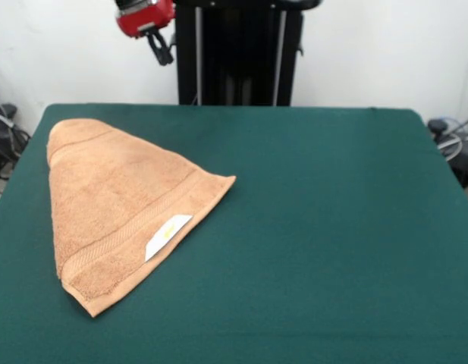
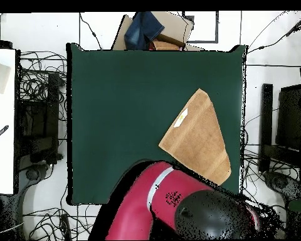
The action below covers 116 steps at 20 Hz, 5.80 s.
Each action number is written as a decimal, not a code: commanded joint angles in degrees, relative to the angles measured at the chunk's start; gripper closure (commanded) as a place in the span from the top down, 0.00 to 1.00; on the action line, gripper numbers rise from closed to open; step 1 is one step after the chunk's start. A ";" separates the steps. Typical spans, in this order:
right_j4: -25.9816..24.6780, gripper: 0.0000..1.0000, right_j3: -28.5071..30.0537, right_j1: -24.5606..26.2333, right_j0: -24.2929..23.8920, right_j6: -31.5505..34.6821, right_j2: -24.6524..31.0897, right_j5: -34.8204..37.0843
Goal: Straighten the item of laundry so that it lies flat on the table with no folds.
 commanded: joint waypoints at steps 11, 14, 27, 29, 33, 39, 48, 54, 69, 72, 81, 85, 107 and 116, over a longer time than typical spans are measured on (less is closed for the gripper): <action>-10.32 0.00 -11.50 2.59 -3.43 24.82 15.30 -5.52; -12.24 0.00 -13.31 2.09 -2.75 27.12 15.11 -7.00; -15.80 0.00 -21.52 3.62 -0.95 32.31 15.82 -7.69; -16.13 0.00 -22.34 3.76 -1.05 33.10 16.08 -7.97; -16.91 0.00 -23.38 3.82 -0.79 34.04 16.03 -8.47; -16.55 0.00 -25.24 4.72 -0.06 36.28 16.11 -9.58; -16.52 0.00 -28.06 6.04 0.48 38.88 16.09 -10.50; -16.42 0.00 -29.31 5.88 1.52 41.10 14.95 -11.94; -16.95 0.00 -31.84 7.50 0.51 43.08 14.75 -15.88; -17.00 0.00 -32.76 7.91 0.19 43.75 14.39 -16.50; -16.96 0.00 -32.85 6.27 2.94 39.21 10.51 -12.87; -16.19 0.00 -33.62 6.31 4.62 37.64 9.65 -9.86; -14.00 0.00 -42.27 10.65 6.14 36.92 8.44 -2.15; -12.75 0.00 -37.53 7.96 7.87 35.63 6.97 -0.09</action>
